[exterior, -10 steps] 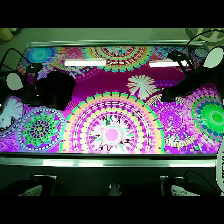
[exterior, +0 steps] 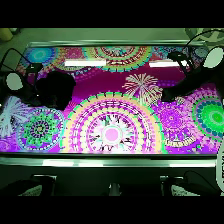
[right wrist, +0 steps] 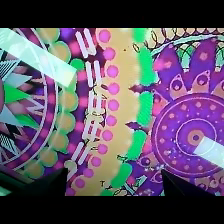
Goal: Fold the shirts.
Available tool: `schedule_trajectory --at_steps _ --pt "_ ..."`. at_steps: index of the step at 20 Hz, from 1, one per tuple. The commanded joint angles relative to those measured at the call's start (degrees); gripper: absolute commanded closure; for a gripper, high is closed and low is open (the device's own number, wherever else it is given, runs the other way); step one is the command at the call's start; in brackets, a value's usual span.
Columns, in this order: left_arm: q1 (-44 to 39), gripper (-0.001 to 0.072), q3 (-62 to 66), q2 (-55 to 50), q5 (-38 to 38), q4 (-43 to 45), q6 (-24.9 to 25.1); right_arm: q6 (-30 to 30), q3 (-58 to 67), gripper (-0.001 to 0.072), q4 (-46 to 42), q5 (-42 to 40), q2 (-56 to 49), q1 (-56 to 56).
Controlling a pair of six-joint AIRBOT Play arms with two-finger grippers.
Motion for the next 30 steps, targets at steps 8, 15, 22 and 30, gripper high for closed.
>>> schedule_trajectory --at_steps 8,15,22,30 --pt "-0.2 0.0078 -0.1 -1.9 16.6 -1.2 -1.9 0.2 0.1 0.0086 -0.6 -10.8 0.0 0.1" --pt "9.9 0.0016 19.3 -19.3 22.8 0.0 -10.0 0.2 0.1 0.0088 0.1 -24.3 -0.1 0.1" --pt "18.8 -0.0013 31.9 -41.6 17.8 -9.5 -13.6 -3.0 0.0 0.0087 0.3 -18.4 -0.1 0.1" --pt "18.4 0.0598 31.9 -45.8 18.0 -9.6 -11.8 -3.0 0.1 0.0086 0.5 -18.4 -0.1 0.1"
